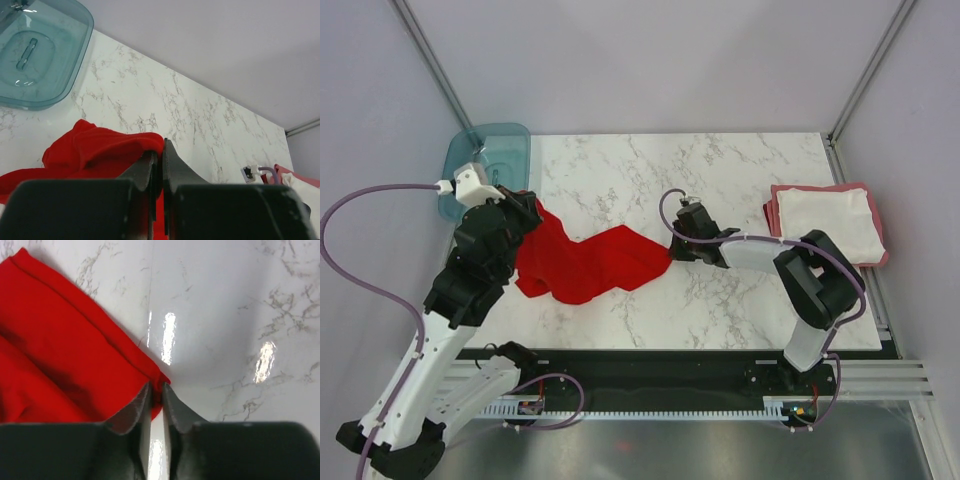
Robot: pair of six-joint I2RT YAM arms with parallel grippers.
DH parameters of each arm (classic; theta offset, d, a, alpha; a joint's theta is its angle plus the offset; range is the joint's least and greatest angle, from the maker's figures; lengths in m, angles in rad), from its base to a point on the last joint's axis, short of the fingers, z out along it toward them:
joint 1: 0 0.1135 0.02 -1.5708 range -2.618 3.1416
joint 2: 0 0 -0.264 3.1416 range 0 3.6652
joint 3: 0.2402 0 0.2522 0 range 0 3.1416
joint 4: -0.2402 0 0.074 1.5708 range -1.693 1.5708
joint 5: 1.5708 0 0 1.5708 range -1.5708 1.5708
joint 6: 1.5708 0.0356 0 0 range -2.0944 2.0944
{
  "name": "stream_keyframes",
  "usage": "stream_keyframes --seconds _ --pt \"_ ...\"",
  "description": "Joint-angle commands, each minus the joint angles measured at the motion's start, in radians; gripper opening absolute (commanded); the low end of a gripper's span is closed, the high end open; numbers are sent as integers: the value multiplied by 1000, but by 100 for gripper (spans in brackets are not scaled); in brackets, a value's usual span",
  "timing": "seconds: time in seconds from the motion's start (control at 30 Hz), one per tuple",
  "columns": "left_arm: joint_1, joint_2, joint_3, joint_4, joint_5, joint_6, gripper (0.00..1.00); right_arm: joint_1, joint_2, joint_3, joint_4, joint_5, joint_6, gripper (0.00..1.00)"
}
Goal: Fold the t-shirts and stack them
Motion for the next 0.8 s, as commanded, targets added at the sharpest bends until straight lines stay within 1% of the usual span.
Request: stream_keyframes --seconds 0.0,0.03,0.1,0.13,0.17,0.23,0.27,0.3,0.33,0.37,0.4,0.5,0.57,0.7,0.77 --pt "13 17 53 38 12 13 2 7 -14 45 -47 68 1 18" --pt "15 40 57 38 17 13 2 7 -28 48 -68 109 -1 8" --pt "19 74 88 38 21 13 2 -14 -73 48 -99 142 -4 0" --pt "24 95 98 36 26 11 2 -30 -93 38 -108 151 -2 0" --pt "34 149 124 38 43 13 2 -71 -115 27 -113 157 5 0" --pt "83 201 145 38 70 1 2 -119 -196 -17 -124 169 13 0" --pt "108 256 155 35 121 -18 2 -142 -227 -33 -131 197 25 0" --pt "161 279 158 36 144 -27 2 -180 -292 -48 -136 220 33 0" --pt "186 305 161 32 187 -38 2 -197 -325 -80 -147 243 41 0" --pt "208 325 163 30 201 -55 2 -218 -356 -94 -156 305 60 0" --pt "244 353 160 28 210 -64 2 -225 -415 -105 -162 336 70 0" --pt "280 349 132 25 244 -98 2 -243 -506 -126 -200 407 87 0" --pt "280 330 116 25 262 -96 2 -246 -540 -125 -216 424 87 0" --pt "280 251 115 22 293 -62 2 -246 -630 -90 -272 423 59 0" --pt "280 180 119 -7 304 -44 2 -246 -676 -76 -321 433 42 0"
